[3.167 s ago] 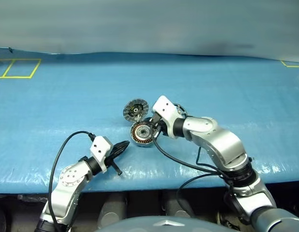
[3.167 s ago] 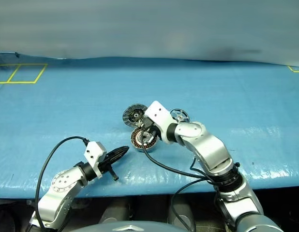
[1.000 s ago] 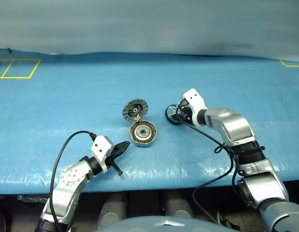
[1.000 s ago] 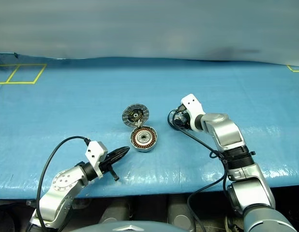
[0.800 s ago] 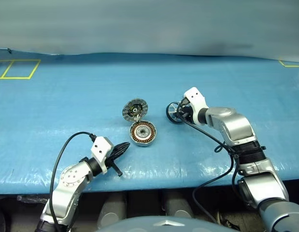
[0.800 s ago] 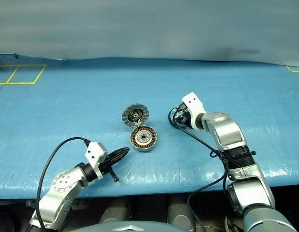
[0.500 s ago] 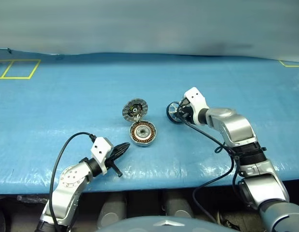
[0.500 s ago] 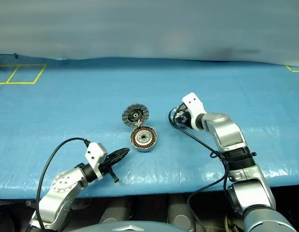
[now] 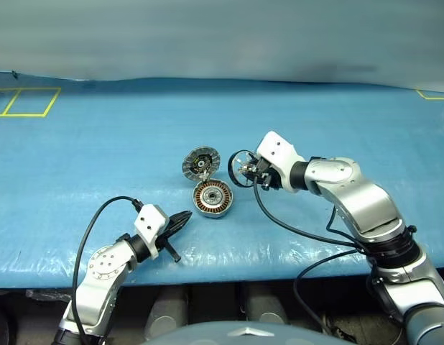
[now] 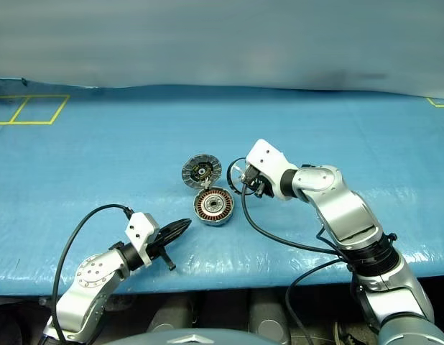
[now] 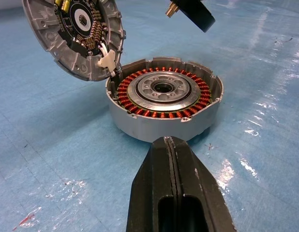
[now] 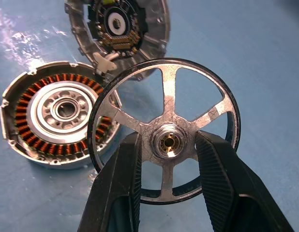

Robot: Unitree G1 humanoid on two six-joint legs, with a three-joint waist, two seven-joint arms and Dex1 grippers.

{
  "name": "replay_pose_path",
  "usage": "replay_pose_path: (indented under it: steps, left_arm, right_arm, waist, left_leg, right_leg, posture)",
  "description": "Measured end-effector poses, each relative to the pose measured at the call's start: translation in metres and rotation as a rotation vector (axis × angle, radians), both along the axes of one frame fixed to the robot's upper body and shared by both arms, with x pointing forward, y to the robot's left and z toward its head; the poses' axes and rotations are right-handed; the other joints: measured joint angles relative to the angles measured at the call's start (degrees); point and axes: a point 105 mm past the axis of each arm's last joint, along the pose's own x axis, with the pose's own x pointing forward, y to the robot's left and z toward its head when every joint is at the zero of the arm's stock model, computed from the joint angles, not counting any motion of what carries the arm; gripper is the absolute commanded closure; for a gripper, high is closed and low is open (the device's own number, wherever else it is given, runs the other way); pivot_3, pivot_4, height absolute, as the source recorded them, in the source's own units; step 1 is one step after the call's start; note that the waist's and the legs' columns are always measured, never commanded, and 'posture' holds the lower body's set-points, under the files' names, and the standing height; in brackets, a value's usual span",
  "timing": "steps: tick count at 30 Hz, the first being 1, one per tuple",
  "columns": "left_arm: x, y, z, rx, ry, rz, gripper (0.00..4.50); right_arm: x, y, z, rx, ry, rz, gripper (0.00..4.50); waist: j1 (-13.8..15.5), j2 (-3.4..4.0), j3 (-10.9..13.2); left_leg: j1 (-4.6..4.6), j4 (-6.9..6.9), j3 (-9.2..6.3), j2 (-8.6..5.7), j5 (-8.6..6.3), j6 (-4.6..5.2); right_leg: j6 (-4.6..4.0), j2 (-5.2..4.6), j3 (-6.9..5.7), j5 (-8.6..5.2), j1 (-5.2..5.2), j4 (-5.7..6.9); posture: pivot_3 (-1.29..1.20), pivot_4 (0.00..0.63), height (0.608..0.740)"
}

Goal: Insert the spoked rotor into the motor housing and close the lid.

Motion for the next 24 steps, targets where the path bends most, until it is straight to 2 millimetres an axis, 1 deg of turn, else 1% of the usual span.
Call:
replay_pose_path:
  steps: [3, 7, 12, 20, 24]
  left_arm:
    - [0.001, 0.000, 0.001, 0.000, -0.004, 0.004, 4.50]
    - [0.001, 0.000, 0.000, 0.003, -0.005, 0.005, 4.50]
    - [0.001, 0.000, 0.000, 0.004, -0.005, 0.005, 4.50]
    - [0.000, -0.004, -0.002, 0.001, 0.007, -0.003, 4.50]
    - [0.000, -0.004, -0.002, 0.001, 0.007, -0.003, 4.50]
  right_arm:
    - [-0.010, 0.014, -0.007, -0.003, 0.028, 0.054, 3.16]
    - [-0.018, 0.027, -0.012, 0.008, 0.059, 0.099, 3.16]
    - [-0.024, 0.034, -0.019, -0.003, 0.086, 0.134, 3.16]
    - [-0.019, 0.036, -0.020, 0.000, 0.097, 0.129, 3.16]
    - [-0.017, 0.041, -0.019, 0.003, 0.096, 0.138, 3.16]
  waist:
    - [0.0, 0.00, 0.0]
    - [0.0, 0.00, 0.0]
    - [0.0, 0.00, 0.0]
    - [-0.1, 0.00, 0.0]
    - [-0.2, 0.00, 0.0]
  left_leg:
    - [-0.01, -0.01, -0.01, 0.00, 0.00, 0.00]
    - [-0.01, -0.01, -0.01, 0.00, 0.00, 0.00]
    - [-0.01, 0.00, -0.01, 0.00, 0.00, 0.00]
    - [0.01, -0.01, -0.01, 0.02, 0.00, 0.00]
    - [0.02, -0.01, -0.01, 0.05, 0.00, 0.00]
  right_leg:
    - [0.00, 0.00, 0.00, 0.00, -0.01, 0.00]
    - [0.00, 0.00, -0.01, 0.00, -0.01, 0.00]
    - [0.00, 0.00, -0.01, 0.00, -0.01, 0.00]
    - [0.00, 0.01, -0.01, 0.00, -0.01, 0.01]
    - [0.00, 0.04, -0.02, 0.00, -0.01, 0.03]
  posture:
    - [0.00, 0.150, 0.740]
    - [0.00, 0.150, 0.740]
    - [0.00, 0.150, 0.740]
    - [0.00, 0.150, 0.740]
    - [0.00, 0.150, 0.740]
